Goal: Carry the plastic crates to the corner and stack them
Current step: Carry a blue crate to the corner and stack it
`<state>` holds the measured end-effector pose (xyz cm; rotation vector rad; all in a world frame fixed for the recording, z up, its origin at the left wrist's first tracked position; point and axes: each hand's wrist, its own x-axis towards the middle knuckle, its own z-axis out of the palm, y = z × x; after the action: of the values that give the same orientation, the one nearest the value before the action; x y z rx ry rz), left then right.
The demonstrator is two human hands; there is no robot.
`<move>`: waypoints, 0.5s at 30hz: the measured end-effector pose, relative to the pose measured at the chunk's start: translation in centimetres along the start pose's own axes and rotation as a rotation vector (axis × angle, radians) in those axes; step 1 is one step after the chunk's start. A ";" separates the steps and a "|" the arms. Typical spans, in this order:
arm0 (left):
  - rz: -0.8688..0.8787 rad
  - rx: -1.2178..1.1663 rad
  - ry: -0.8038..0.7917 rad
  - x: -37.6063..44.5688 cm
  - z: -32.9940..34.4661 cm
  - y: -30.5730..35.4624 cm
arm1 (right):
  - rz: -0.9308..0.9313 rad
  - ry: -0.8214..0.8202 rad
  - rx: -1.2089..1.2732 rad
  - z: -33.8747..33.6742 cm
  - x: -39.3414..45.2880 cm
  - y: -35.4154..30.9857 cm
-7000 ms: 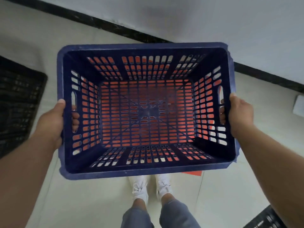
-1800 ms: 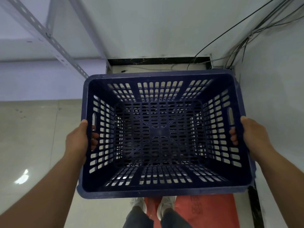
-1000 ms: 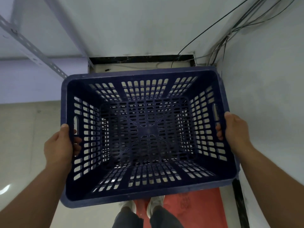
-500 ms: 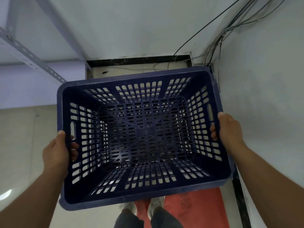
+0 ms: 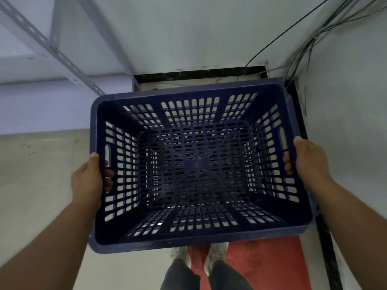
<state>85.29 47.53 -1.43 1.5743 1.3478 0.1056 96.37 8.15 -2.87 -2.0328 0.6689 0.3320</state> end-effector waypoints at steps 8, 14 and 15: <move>-0.009 0.013 -0.041 0.1 0.0 -0.5 | 0.047 0.005 0.023 -0.6 0.2 0.4; 0.036 0.042 -0.039 -0.4 0.0 -0.9 | 0.035 -0.002 -0.018 -0.7 -0.2 0.8; 0.046 0.055 -0.044 -0.5 0.0 -1.0 | 0.040 -0.003 -0.021 -0.9 -0.4 1.1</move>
<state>84.43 47.01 -1.90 1.6447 1.2902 0.0624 95.43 7.10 -2.97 -2.0401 0.7080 0.3671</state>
